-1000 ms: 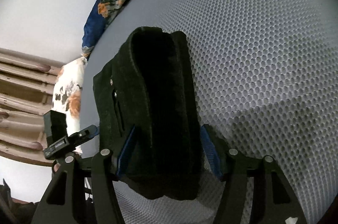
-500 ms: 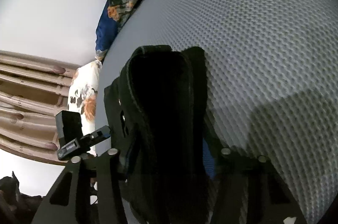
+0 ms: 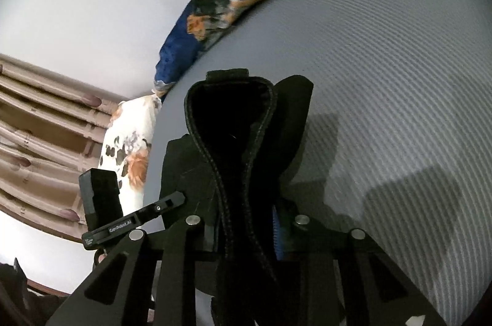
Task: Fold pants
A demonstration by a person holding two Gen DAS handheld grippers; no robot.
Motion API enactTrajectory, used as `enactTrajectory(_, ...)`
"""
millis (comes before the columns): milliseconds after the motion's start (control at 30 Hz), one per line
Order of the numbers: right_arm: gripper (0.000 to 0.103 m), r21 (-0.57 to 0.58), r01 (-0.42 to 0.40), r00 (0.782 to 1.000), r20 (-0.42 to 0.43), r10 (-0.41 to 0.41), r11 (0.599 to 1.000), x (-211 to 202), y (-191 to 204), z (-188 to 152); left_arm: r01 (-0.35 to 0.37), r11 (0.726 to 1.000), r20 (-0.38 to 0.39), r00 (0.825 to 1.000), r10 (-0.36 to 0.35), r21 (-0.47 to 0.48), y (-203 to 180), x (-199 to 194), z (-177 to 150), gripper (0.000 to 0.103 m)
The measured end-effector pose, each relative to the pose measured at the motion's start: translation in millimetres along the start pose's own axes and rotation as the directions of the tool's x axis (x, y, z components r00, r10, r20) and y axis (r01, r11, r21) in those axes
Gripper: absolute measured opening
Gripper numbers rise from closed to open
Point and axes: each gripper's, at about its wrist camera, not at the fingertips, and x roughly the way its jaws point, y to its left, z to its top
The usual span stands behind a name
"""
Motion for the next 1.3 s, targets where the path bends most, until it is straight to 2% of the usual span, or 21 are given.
enactTrajectory(167, 0.024, -0.020, -0.012, 1.000, -0.014, 0.012, 1.000, 30.5, 18.1, 27.1, -0.052, 0.999, 0.043, 0.998, 0.052, 0.001, 16.6, -13.6, 30.3, 0.024)
enactTrajectory(433, 0.023, -0.014, -0.002, 1.000, 0.023, 0.002, 1.000, 63.1, 32.7, 55.6, -0.129, 0.992, 0.097, 0.987, 0.127, 0.015, 42.7, -25.8, 70.4, 0.024)
enactTrajectory(533, 0.024, -0.042, 0.082, 0.996, 0.030, -0.081, 0.996, 73.3, 36.0, 57.0, -0.151, 0.988, 0.084, 0.985, 0.149, 0.013, 51.7, -17.8, 74.3, 0.024)
enactTrajectory(567, 0.027, -0.059, 0.144, 0.989, 0.032, -0.142, 0.988, 77.5, 36.1, 56.0, -0.164, 0.986, 0.075, 0.984, 0.163, 0.013, 53.6, -13.2, 74.5, 0.024)
enactTrajectory(633, 0.031, -0.061, 0.218, 0.976, 0.037, -0.216, 0.974, 80.7, 33.6, 53.8, -0.203, 0.979, 0.072, 0.977, 0.202, 0.009, 58.7, -4.9, 71.7, 0.029)
enactTrajectory(667, 0.036, -0.073, 0.241, 0.970, 0.045, -0.238, 0.968, 80.3, 32.2, 50.8, -0.219, 0.976, 0.081, 0.973, 0.217, 0.010, 59.8, -3.1, 69.5, 0.035)
enactTrajectory(700, 0.038, -0.075, 0.258, 0.966, 0.051, -0.254, 0.963, 79.8, 31.4, 49.5, -0.242, 0.970, 0.089, 0.967, 0.240, 0.011, 60.0, -2.8, 67.1, 0.042)
enactTrajectory(733, 0.042, -0.078, 0.279, 0.960, 0.054, -0.275, 0.957, 79.8, 30.6, 47.5, -0.266, 0.964, 0.098, 0.960, 0.264, 0.010, 60.1, -2.0, 64.5, 0.043)
enactTrajectory(833, 0.051, -0.111, 0.365, 0.931, 0.050, -0.362, 0.924, 82.2, 30.3, 40.8, -0.324, 0.946, 0.106, 0.941, 0.320, 0.020, 59.1, 0.0, 56.5, 0.055)
enactTrajectory(900, 0.052, -0.106, 0.375, 0.927, 0.051, -0.372, 0.921, 78.8, 29.5, 35.2, -0.346, 0.938, 0.108, 0.934, 0.342, 0.028, 57.3, -2.4, 50.7, 0.058)
enactTrajectory(1033, 0.055, -0.102, 0.413, 0.910, 0.078, -0.406, 0.905, 68.9, 38.2, 26.6, -0.412, 0.911, 0.122, 0.906, 0.405, 0.036, 51.4, -14.3, 38.3, 0.059)
enactTrajectory(1133, 0.058, -0.119, 0.445, 0.894, 0.124, -0.432, 0.888, 55.3, 54.5, 15.5, -0.450, 0.892, 0.145, 0.886, 0.441, 0.032, 47.4, -28.5, 24.8, 0.061)
enactTrajectory(1200, 0.064, -0.134, 0.464, 0.881, 0.169, -0.442, 0.875, 44.8, 68.7, 4.4, -0.478, 0.878, 0.173, 0.868, 0.466, 0.029, 42.6, -42.5, 11.4, 0.070)
enactTrajectory(1300, 0.068, -0.159, 0.487, 0.864, 0.230, -0.448, 0.859, 32.9, 90.5, -13.9, -0.505, 0.863, 0.215, 0.844, 0.490, 0.016, 34.9, -62.5, -8.5, 0.073)
